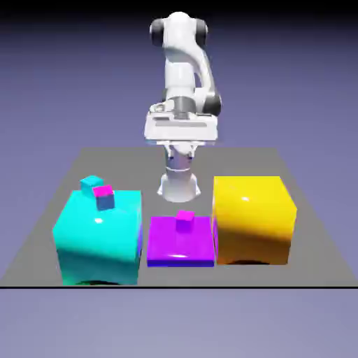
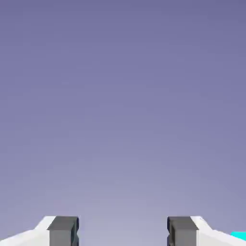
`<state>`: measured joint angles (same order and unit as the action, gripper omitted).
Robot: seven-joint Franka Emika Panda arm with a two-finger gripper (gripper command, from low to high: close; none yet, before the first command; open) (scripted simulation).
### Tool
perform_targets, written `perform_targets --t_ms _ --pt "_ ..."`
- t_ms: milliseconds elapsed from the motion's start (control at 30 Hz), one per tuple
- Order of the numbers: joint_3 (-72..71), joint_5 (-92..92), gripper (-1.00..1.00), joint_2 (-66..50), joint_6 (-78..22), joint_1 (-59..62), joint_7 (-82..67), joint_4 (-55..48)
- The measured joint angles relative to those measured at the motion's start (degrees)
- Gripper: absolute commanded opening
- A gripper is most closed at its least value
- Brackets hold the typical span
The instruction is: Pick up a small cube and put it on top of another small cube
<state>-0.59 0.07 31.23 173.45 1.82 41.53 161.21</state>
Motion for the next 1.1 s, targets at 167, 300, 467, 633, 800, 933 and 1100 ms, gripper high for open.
perform_targets --t_ms 167,300,467,633,800,933,1100 --pt "9.35 -8.27 0.0 -6.17 -12.28 4.21 0.67 -4.51" --pt "17.58 -14.76 0.0 -8.19 -20.59 2.81 2.77 -7.98" --pt "27.97 -22.79 0.0 -9.98 -30.5 -0.09 5.74 -12.22" --pt "38.35 -30.81 0.0 -11.76 -40.42 -2.99 8.71 -16.45" --pt "48.4 -39.06 0.0 -12.29 -48.88 -6.55 10.38 -16.42" --pt "42.61 -36.16 0.0 -13.28 -44.53 -0.97 6.48 -10.9" --pt "32.22 -28.99 0.0 -15.51 -37.3 8.64 0.34 -4.99"
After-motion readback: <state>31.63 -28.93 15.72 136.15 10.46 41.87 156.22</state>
